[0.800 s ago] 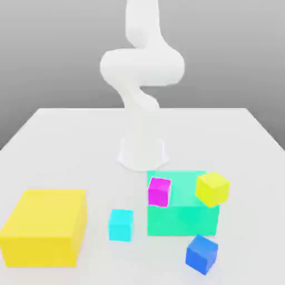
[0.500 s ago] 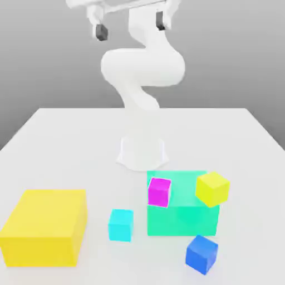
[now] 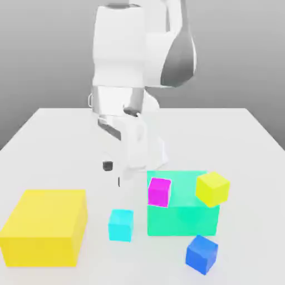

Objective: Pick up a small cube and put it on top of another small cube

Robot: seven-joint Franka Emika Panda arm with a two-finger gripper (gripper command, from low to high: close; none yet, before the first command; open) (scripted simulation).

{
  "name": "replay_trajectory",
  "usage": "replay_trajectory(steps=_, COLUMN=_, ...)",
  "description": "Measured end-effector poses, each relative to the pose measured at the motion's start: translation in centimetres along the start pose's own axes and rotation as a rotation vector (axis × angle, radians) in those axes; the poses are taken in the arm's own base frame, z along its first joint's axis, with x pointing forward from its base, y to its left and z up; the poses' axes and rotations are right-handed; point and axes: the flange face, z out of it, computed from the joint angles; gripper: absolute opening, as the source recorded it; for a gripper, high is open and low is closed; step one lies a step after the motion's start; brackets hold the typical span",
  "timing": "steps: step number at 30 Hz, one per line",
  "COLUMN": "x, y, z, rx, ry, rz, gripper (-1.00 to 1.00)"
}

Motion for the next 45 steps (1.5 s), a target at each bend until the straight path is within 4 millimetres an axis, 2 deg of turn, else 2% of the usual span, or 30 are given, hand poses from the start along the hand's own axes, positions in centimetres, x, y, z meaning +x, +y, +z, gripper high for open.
replay_trajectory(steps=7, x=3.3, y=5.5, z=7.9, rx=-0.146, ry=0.066, rz=0.336, gripper=0.0)
replay_trajectory(steps=14, x=3.7, y=7.1, z=13.8, rx=-0.164, ry=0.074, rz=0.377, gripper=0.0)
replay_trajectory(steps=15, x=3.8, y=7.4, z=14.7, rx=-0.165, ry=0.075, rz=0.376, gripper=-1.0)
replay_trajectory(steps=21, x=3.8, y=7.5, z=15.1, rx=-0.163, ry=0.074, rz=0.376, gripper=-1.0)
replay_trajectory(steps=23, x=3.7, y=7.3, z=14.3, rx=-0.163, ry=0.074, rz=0.377, gripper=-1.0)
replay_trajectory(steps=29, x=3.5, y=6.4, z=9.5, rx=-0.162, ry=0.076, rz=0.376, gripper=-1.0)
replay_trajectory(steps=30, x=3.2, y=5.8, z=8.8, rx=-0.151, ry=0.065, rz=0.359, gripper=-1.0)
replay_trajectory(steps=31, x=2.5, y=4.8, z=8.1, rx=-0.133, ry=0.047, rz=0.328, gripper=-1.0)
replay_trajectory(steps=32, x=1.0, y=4.2, z=7.3, rx=-0.117, ry=0.027, rz=0.271, gripper=-1.0)
replay_trajectory(steps=33, x=-1.5, y=4.2, z=6.2, rx=-0.107, ry=0.007, rz=0.186, gripper=-1.0)
replay_trajectory(steps=35, x=-4.8, y=4.1, z=3.9, rx=-0.096, ry=-0.021, rz=0.064, gripper=-1.0)
replay_trajectory(steps=39, x=-9.6, y=6.6, z=-0.7, rx=-0.113, ry=-0.04, rz=-0.137, gripper=-1.0)
replay_trajectory(steps=45, x=-15.4, y=13.5, z=-7.1, rx=-0.152, ry=-0.043, rz=-0.453, gripper=-1.0)
